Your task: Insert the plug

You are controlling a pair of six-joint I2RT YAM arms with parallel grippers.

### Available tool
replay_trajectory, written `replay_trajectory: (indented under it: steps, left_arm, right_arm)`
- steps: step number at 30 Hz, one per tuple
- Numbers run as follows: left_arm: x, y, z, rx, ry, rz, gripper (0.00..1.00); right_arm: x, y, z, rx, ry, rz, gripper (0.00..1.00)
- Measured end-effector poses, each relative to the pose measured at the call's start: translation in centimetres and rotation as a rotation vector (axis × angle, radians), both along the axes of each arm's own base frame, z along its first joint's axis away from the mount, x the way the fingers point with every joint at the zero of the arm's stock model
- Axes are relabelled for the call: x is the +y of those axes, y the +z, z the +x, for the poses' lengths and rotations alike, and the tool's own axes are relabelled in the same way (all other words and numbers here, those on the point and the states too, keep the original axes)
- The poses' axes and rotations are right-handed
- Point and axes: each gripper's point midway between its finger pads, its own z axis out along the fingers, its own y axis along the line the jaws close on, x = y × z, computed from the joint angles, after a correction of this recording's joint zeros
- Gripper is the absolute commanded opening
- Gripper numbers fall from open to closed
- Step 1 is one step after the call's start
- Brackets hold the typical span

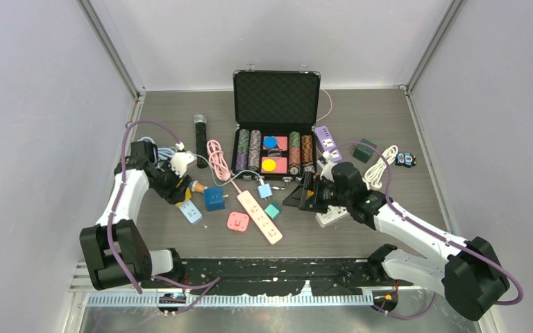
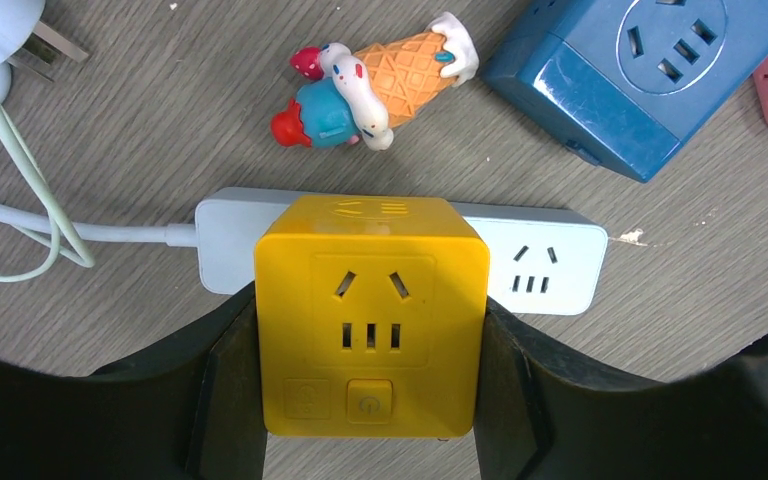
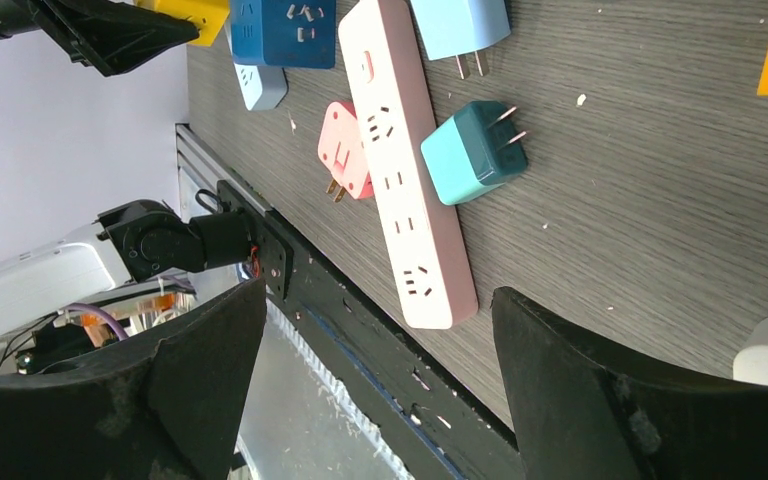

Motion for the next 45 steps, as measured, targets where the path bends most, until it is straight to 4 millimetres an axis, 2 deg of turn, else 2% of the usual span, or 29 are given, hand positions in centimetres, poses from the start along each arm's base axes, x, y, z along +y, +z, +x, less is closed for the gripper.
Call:
replay_trajectory:
  steps: [18,21,32,36,37,38,39,45]
  left_arm:
    - [0.1,-0.6,0.0,0.012,0.0,-0.009,0.0]
    - [0.2,-1.6,-0.2,-0.005,-0.001,-0.013,0.0]
    - [0.2,-2.1,-0.1,-0.024,0.005,-0.042,0.0]
    - [0.3,-2.1,-0.1,-0.028,0.007,-0.053,0.17]
    - [0.3,-2.0,-0.1,-0.035,0.008,-0.051,0.35]
    - [0.3,-1.9,-0.1,-0.04,0.008,-0.05,0.82]
    - [0.4,-1.7,-0.1,-0.044,0.008,-0.05,0.97]
    - [1.4,-2.4,-0.4,-0.014,0.044,-0.01,1.0]
  right_arm:
    - [0.0,0.3,0.0,-0.007,0.002,0.007,0.87]
    - [0.0,0.3,0.0,-0.007,0.003,0.009,0.87]
    - [0.1,0.6,0.1,-0.015,0.007,0.02,0.9]
    - [0.1,0.6,0.1,-0.016,0.007,0.02,0.93]
    - [0.1,0.6,0.1,-0.016,0.007,0.02,0.94]
    - [0.1,0.6,0.1,-0.016,0.007,0.02,0.94]
    - [0.1,0.6,0.1,-0.016,0.007,0.021,0.94]
    - [0.2,0.8,0.0,-0.022,0.013,0.029,0.94]
